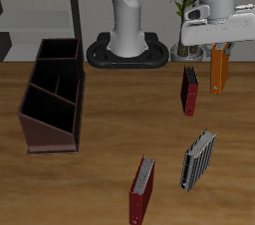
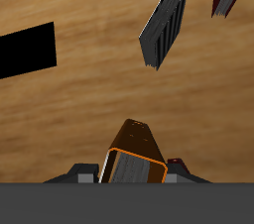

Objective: Place the orange book into the right desk caddy's right compartment and place the left red book into the right desk caddy's right compartment

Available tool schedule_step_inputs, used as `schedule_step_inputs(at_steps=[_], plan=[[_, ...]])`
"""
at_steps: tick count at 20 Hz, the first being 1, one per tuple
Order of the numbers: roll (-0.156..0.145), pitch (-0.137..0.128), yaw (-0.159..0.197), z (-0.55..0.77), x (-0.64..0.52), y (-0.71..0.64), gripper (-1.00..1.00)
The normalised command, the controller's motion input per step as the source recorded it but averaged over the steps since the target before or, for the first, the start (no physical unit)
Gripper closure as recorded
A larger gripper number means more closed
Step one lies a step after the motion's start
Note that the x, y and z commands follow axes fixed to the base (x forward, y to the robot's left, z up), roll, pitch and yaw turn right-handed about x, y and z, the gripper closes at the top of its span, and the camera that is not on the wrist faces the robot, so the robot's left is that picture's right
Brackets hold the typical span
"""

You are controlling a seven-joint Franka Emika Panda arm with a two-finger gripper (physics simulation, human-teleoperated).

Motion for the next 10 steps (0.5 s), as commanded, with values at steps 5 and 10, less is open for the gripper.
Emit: schedule_step_inputs(at_steps=[5, 10], plan=[[0.012, -0.034, 0.074, 0.49, -0.37, -0.2, 1.0], [0.04, -0.008, 0.081, 0.34, -0.52, -0.27, 1.0]])
